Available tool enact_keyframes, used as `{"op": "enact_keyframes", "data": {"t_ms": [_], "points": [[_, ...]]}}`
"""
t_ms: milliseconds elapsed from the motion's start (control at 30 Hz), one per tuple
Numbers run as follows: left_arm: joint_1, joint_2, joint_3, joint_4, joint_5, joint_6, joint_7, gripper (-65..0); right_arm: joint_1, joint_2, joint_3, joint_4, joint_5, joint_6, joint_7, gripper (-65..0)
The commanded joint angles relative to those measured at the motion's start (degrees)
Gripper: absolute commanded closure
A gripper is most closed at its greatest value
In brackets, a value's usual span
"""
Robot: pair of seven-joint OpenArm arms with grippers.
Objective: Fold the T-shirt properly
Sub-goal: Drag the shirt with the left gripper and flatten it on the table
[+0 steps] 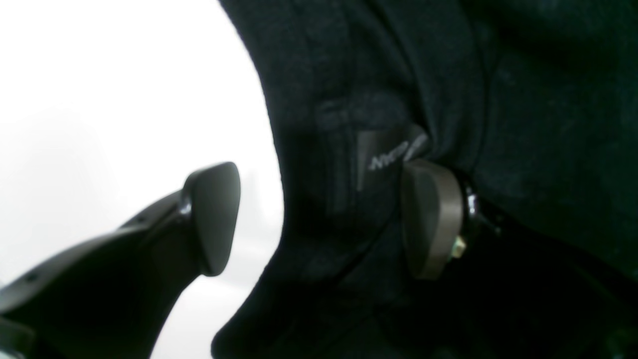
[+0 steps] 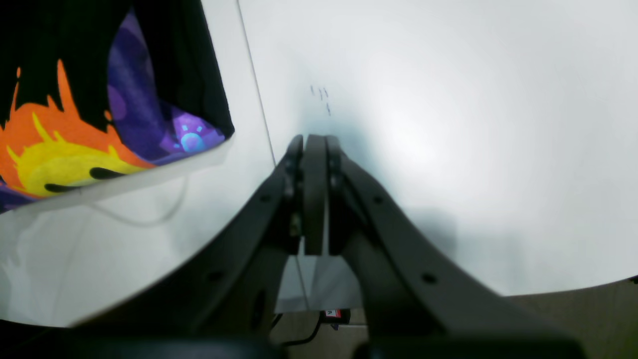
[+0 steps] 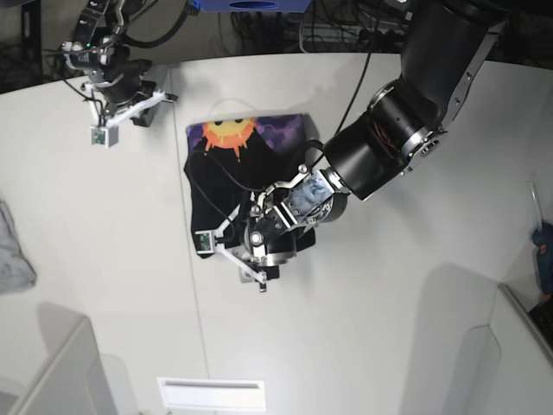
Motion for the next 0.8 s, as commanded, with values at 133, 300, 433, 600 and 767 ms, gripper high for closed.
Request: {"op": "enact_keyframes", "data": {"t_ms": [133, 300, 433, 600, 767], "points": [[-2.97, -0.53, -0.03, -0.38, 1.02, -1.13, 4.20, -48.9, 0.08, 0.34, -0.05, 0.92, 0.51, -0.05, 1.16, 0.0], [-3.24, -0.53, -1.97, 3.05, 1.11, -1.13, 5.60, -48.9, 0.08, 0.34, -0.05, 0.92, 0.51, -0.05, 1.16, 0.0], [-3.24, -0.53, -3.11, 5.34, 1.11, -1.13, 5.60, -48.9, 0.08, 0.34, -0.13, 0.92, 0.51, -0.05, 1.16, 0.0], [-3.15, 0.08, -3.11, 6.74, 1.11, -1.13, 5.34, -48.9, 0.08, 0.34, -0.13, 0.92, 0.51, -0.05, 1.16, 0.0], [-3.24, 0.79, -3.29, 12.10, 1.11, -1.13, 6.39, -48.9, 0.08, 0.34, -0.13, 0.92, 0.51, -0.05, 1.16, 0.0]]}}
